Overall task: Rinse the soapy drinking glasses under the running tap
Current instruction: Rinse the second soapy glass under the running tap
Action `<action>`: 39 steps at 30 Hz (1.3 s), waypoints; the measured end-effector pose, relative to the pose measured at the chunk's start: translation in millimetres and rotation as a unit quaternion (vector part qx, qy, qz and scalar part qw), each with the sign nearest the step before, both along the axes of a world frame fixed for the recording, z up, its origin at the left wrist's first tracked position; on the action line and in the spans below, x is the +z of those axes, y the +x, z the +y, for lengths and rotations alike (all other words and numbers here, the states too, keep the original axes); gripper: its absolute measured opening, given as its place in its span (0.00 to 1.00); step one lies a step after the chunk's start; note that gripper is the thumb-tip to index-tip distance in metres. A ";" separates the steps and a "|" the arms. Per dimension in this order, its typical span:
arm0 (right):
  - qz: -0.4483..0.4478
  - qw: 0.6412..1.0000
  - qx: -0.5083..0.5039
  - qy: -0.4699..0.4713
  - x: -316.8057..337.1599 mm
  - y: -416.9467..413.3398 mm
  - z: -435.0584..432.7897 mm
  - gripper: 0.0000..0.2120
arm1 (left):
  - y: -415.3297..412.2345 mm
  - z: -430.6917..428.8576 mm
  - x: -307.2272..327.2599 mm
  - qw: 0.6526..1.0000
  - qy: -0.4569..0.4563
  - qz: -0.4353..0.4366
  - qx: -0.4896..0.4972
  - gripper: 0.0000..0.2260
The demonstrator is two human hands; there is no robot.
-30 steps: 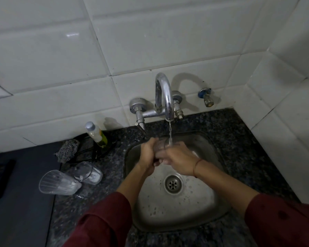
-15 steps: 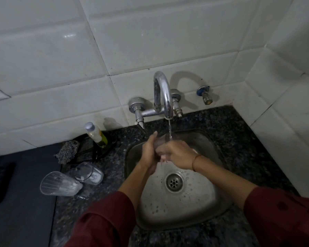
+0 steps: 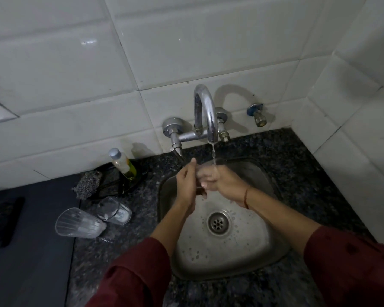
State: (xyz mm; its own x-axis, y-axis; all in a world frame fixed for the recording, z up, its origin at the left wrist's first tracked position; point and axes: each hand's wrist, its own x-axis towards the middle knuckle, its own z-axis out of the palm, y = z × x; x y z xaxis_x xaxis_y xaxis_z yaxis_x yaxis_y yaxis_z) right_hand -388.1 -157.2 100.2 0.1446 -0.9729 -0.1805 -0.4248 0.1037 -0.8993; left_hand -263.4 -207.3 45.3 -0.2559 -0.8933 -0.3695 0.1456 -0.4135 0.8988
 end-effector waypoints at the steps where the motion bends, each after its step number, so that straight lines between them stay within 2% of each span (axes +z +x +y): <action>1: 0.134 0.987 0.073 -0.044 2.4 -2.4 0.8 0.09 | 4.0 -3.2 1.2 0.998 0.049 -0.018 -0.036 0.28; 2: 0.264 0.952 0.131 -0.085 4.2 -4.3 -0.1 0.08 | 9.0 -6.1 4.5 0.991 0.100 -0.029 -0.088 0.30; 3: 0.355 0.914 0.159 -0.111 5.5 -6.0 0.2 0.08 | 13.8 -8.0 6.4 0.981 0.133 -0.035 -0.139 0.30; 4: 0.385 0.901 0.161 -0.122 5.3 -7.0 -0.2 0.09 | 16.4 -7.8 8.3 0.976 0.142 -0.030 -0.164 0.29; 5: 0.371 0.909 0.143 -0.123 3.0 -5.1 -0.7 0.10 | 16.0 -6.6 9.6 0.978 0.132 -0.017 -0.158 0.27; 6: 0.333 0.929 0.117 -0.110 0.8 -0.5 -0.4 0.11 | 13.0 -4.3 9.1 0.987 0.102 0.008 -0.123 0.24; 7: 0.242 0.966 0.066 -0.067 -0.5 3.4 0.9 0.12 | 9.1 -1.6 6.5 0.995 0.061 0.030 -0.070 0.21; 8: 0.100 0.995 0.002 -0.015 1.2 6.9 2.4 0.12 | 5.7 1.2 4.8 0.999 0.018 0.040 -0.021 0.18; 9: -0.030 0.998 -0.045 0.029 2.1 8.5 2.2 0.12 | 2.9 3.0 4.0 0.999 -0.018 0.031 0.010 0.17; 10: -0.106 0.991 -0.059 0.058 4.5 8.8 4.3 0.11 | 1.8 3.3 5.5 0.999 -0.035 0.008 0.023 0.17; 11: -0.084 0.995 -0.024 0.048 6.3 7.0 5.9 0.10 | 3.6 0.9 7.1 0.999 -0.030 -0.015 0.021 0.18; 12: 0.024 0.999 0.043 0.013 9.9 4.0 7.5 0.10 | 6.5 -2.3 9.3 1.000 -0.006 -0.026 0.003 0.18; 13: 0.174 0.977 0.116 -0.032 7.6 -0.5 6.7 0.10 | 9.1 -5.1 10.8 0.999 0.023 -0.034 -0.030 0.17; 14: 0.324 0.928 0.169 -0.072 10.2 -3.0 5.1 0.12 | 10.5 -6.3 12.1 0.996 0.048 -0.039 -0.068 0.18; 15: 0.410 0.886 0.196 -0.092 11.0 -5.0 3.6 0.14 | 11.1 -6.7 11.5 0.993 0.063 -0.044 -0.094 0.18; 16: 0.448 0.867 0.199 -0.091 13.2 -3.7 3.2 0.16 | 10.0 -6.1 10.6 0.992 0.070 -0.036 -0.102 0.19; 17: 0.442 0.874 0.181 -0.086 9.7 0.3 2.3 0.17 | 7.3 -4.8 7.9 0.993 0.070 -0.022 -0.095 0.19; 18: 0.403 0.899 0.157 -0.072 11.3 5.0 1.9 0.17 | 3.8 -1.7 5.8 0.995 0.066 -0.005 -0.079 0.18; 19: 0.308 0.945 0.103 -0.039 11.1 6.7 1.0 0.17 | -0.3 1.5 4.3 0.997 0.054 0.004 -0.055 0.17; 20: 0.170 0.984 0.048 0.029 12.9 8.5 1.4 0.17 | -2.8 4.2 3.4 0.999 0.036 0.007 -0.027 0.15; 21: 0.022 0.996 -0.002 0.086 9.7 9.9 1.1 0.17 | -4.9 7.1 2.7 1.000 0.012 0.002 0.002 0.13; 22: -0.108 0.984 -0.057 0.127 8.5 10.4 0.4 0.16 | -7.0 9.4 2.7 1.000 -0.008 -0.004 0.023 0.14; 23: -0.180 0.969 -0.092 0.144 8.2 9.6 -0.6 0.13 | -8.3 9.6 4.3 0.999 -0.020 -0.012 0.033 0.15; 24: -0.199 0.964 -0.101 0.142 9.1 9.8 0.6 0.18 | -8.2 7.7 6.3 0.999 -0.018 -0.023 0.039 0.15; 25: -0.155 0.977 -0.081 0.124 8.9 9.0 3.2 0.25 | -7.2 4.2 8.8 0.999 -0.006 -0.037 0.035 0.15; 26: -0.044 0.996 -0.027 0.077 5.5 7.1 5.7 0.30 | -4.8 -0.7 9.5 0.999 0.009 -0.050 0.013 0.14; 27: 0.120 0.990 0.074 0.027 2.6 4.4 8.7 0.32 | -2.1 -5.4 10.1 0.997 0.026 -0.064 -0.029 0.14; 28: 0.272 0.951 0.151 -0.004 2.0 -0.3 8.8 0.32 | 1.2 -8.1 9.6 0.993 0.041 -0.078 -0.073 0.15; 29: 0.353 0.917 0.183 -0.022 0.3 -5.5 7.7 0.32 | 3.7 -8.1 9.3 0.990 0.053 -0.085 -0.101 0.17; 30: 0.360 0.915 0.178 -0.047 1.7 -6.7 7.5 0.29 | 5.0 -6.2 8.3 0.989 0.064 -0.076 -0.108 0.18; 31: 0.303 0.941 0.129 -0.080 1.3 -7.1 8.2 0.23 | 3.8 -3.0 8.0 0.990 0.074 -0.055 -0.103 0.19; 32: 0.185 0.976 0.025 -0.113 2.6 -6.3 10.6 0.17 | 1.0 -0.3 7.0 0.992 0.083 -0.031 -0.089 0.18; 33: 0.056 0.987 -0.095 -0.118 -0.3 -5.1 14.6 0.13 | -1.6 2.3 6.8 0.993 0.091 -0.013 -0.068 0.18; 34: -0.018 0.974 -0.189 -0.125 -0.3 -3.7 19.6 0.14 | -3.2 4.1 6.5 0.994 0.096 -0.002 -0.047 0.19; 36: -0.006 0.951 -0.272 -0.149 -7.3 -3.3 26.6 0.21 | -3.2 5.2 8.2 0.993 0.110 0.006 -0.029 0.20; 38: -0.013 0.956 -0.264 -0.128 -15.1 -2.1 29.3 0.30 | -2.1 7.4 13.0 0.991 0.132 0.014 -0.030 0.22; 39: -0.071 0.964 -0.237 -0.100 -16.8 -0.5 28.3 0.33 | -2.2 8.6 14.7 0.989 0.142 0.019 -0.032 0.21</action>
